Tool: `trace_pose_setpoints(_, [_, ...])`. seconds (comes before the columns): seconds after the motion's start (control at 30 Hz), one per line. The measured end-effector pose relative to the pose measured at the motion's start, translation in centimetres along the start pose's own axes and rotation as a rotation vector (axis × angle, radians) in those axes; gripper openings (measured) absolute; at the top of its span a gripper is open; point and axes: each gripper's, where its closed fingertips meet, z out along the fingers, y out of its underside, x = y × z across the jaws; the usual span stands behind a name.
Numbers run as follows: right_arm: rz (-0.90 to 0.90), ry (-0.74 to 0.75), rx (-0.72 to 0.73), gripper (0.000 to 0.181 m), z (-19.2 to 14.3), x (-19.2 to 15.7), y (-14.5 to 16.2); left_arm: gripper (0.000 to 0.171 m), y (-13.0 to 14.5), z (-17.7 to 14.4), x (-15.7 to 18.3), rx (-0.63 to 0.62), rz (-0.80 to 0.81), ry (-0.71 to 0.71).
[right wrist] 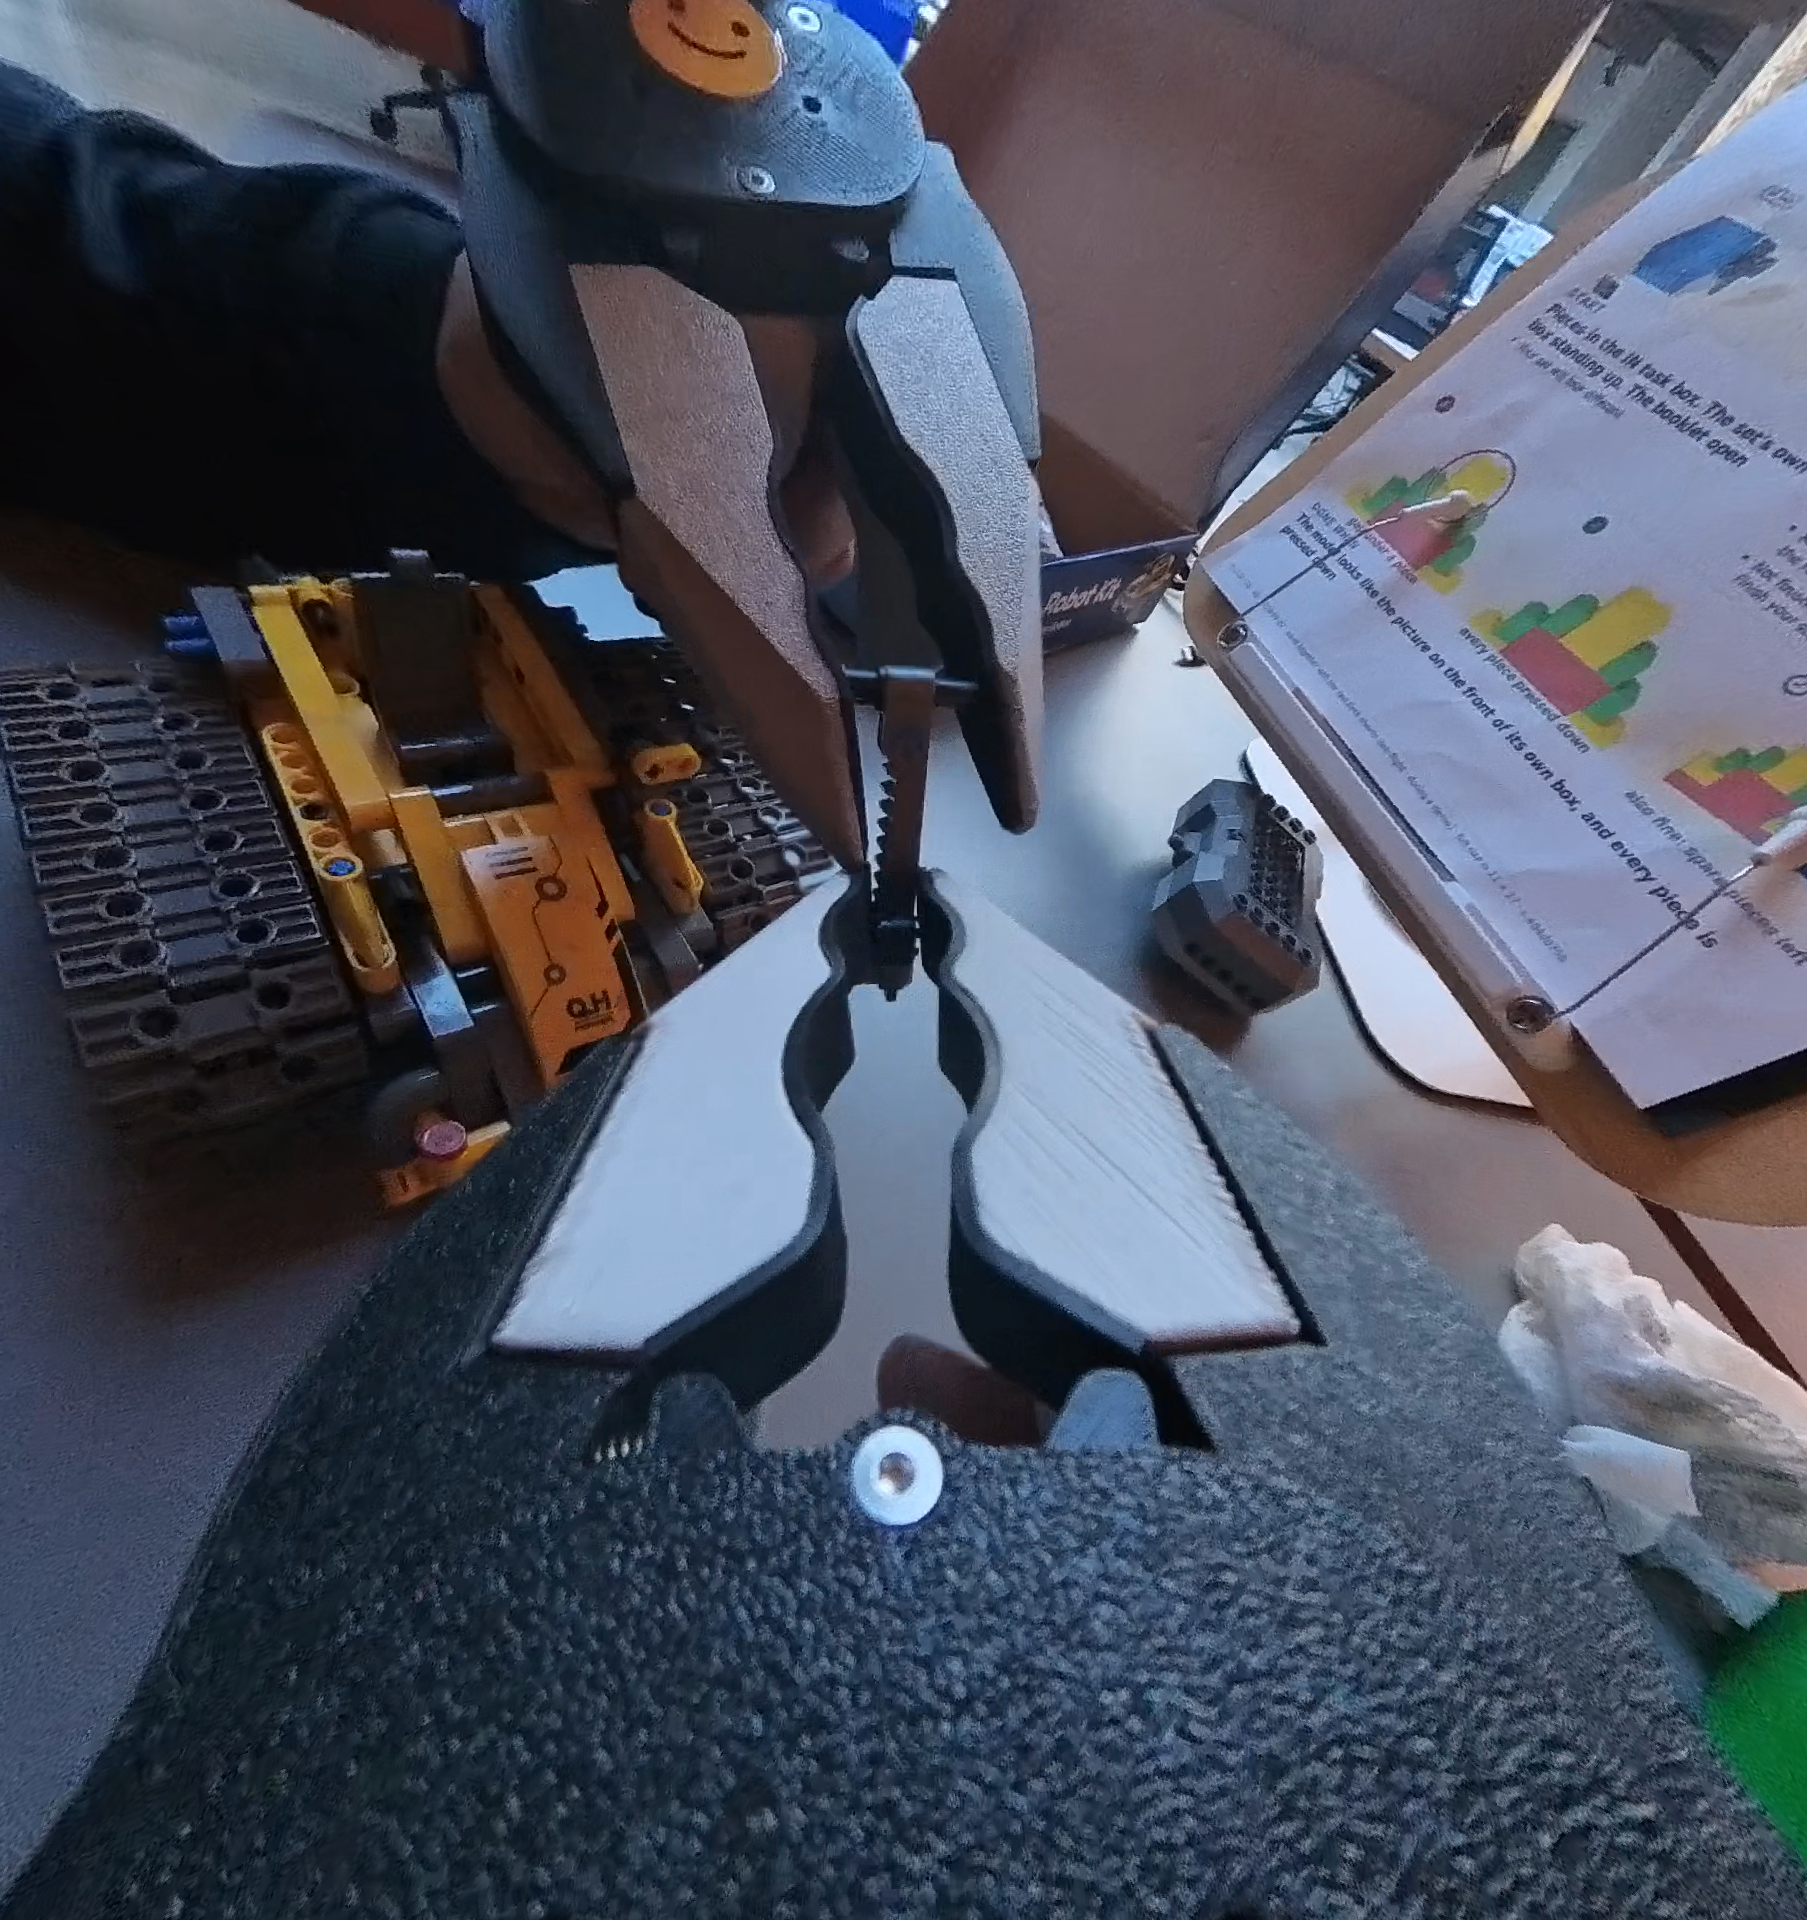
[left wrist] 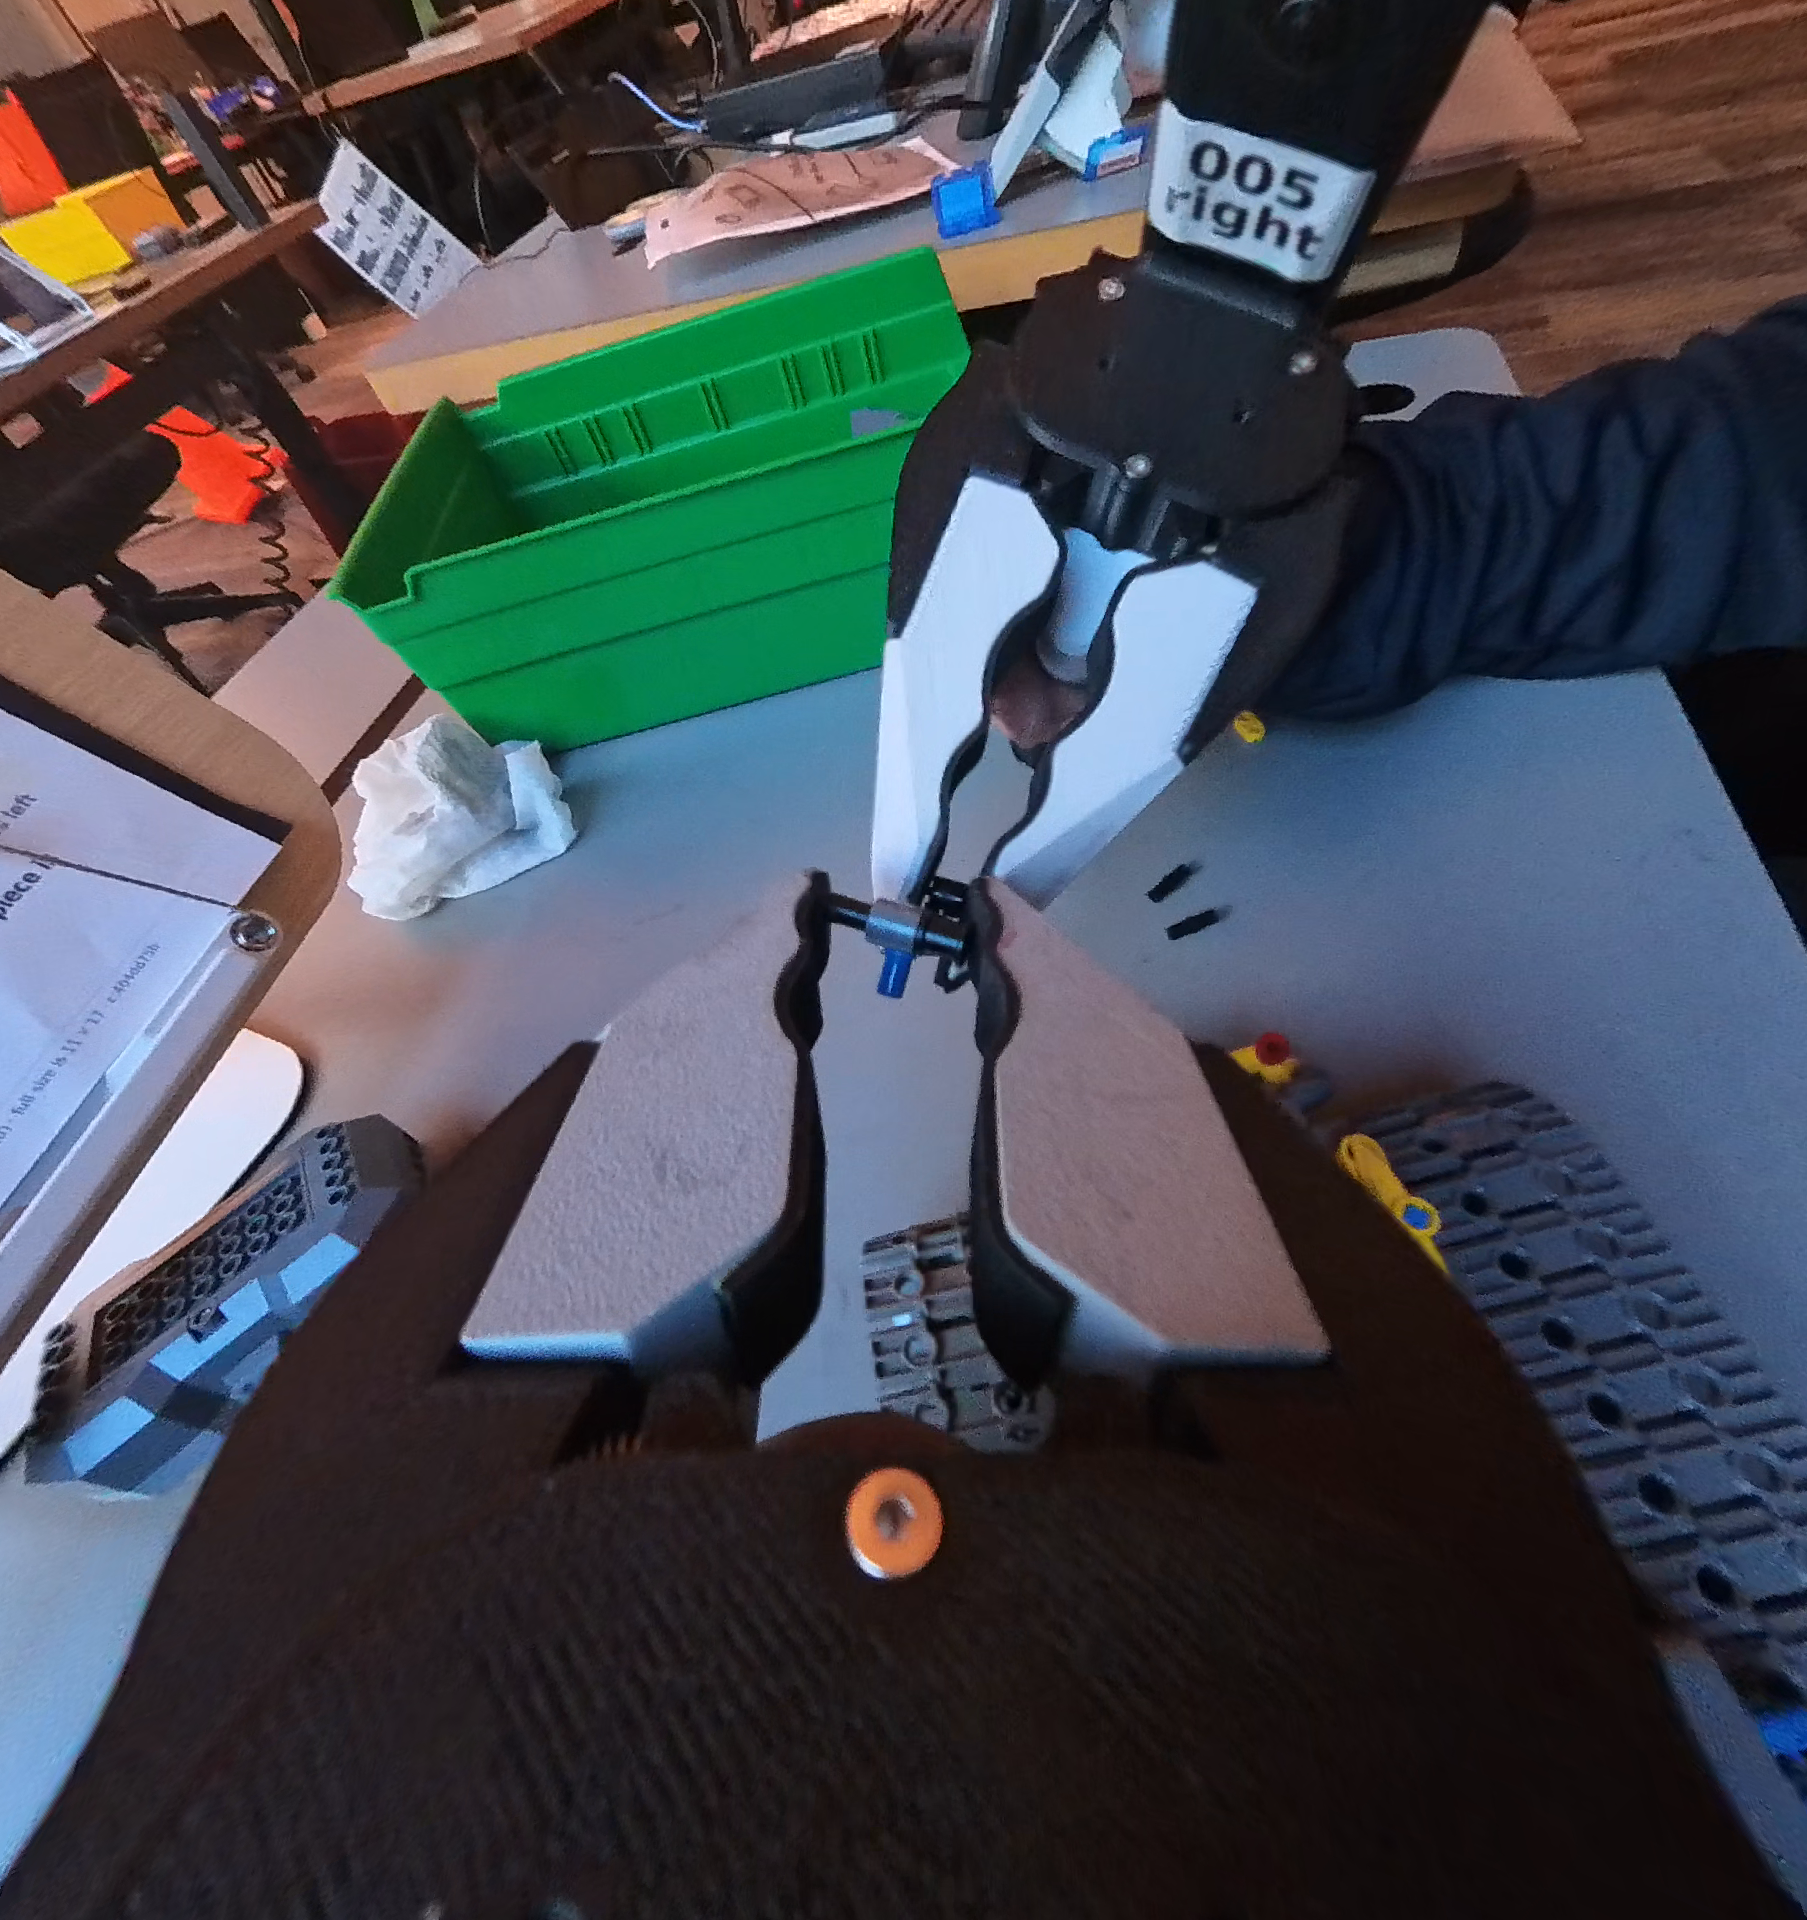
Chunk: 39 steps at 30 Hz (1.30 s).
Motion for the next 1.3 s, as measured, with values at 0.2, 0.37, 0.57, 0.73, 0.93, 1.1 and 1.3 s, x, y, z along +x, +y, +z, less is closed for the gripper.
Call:
trace_pose_setpoints(0.2, [0.005, -0.016, 0.022, 0.006, -0.7, -0.3, -0.9, 0.023, -0.9, -0.3, 0.5, 0.022, -0.036, 0.014])
trace_pose_setpoints(0.37, [-0.043, -0.003, 0.034, 0.006, -1.7, -0.1, -1.1, 0.027, -1.9, -0.5, 1.8, -0.012, -0.020, 0.013])
trace_pose_setpoints(0.57, [0.032, 0.217, -0.027, 0.005, -6.2, 5.9, 1.6, 0.091, -2.2, -3.2, 3.2, -0.148, -0.103, -0.094])
trace_pose_setpoints(0.73, [0.079, 0.286, 0.070, 0.005, -10.1, 7.4, 0.2, 0.116, 5.5, -4.9, 8.7, -0.488, -0.084, -0.107])
trace_pose_setpoints(0.93, [0.076, 0.193, 0.147, 0.005, -9.3, 5.2, -1.8, 0.116, 8.6, -6.5, 8.8, -0.558, -0.097, -0.226])
trace_pose_setpoints(1.1, [0.234, 0.127, -0.034, 0.005, -8.0, 3.3, 1.9, 0.114, 9.6, -8.6, 6.8, -0.597, -0.075, -0.317])
trace_pose_setpoints(1.3, [0.372, 0.033, -0.438, 0.005, -6.7, -0.5, 10.2, 0.104, 8.0, -9.2, 6.3, -0.454, -0.149, -0.333])
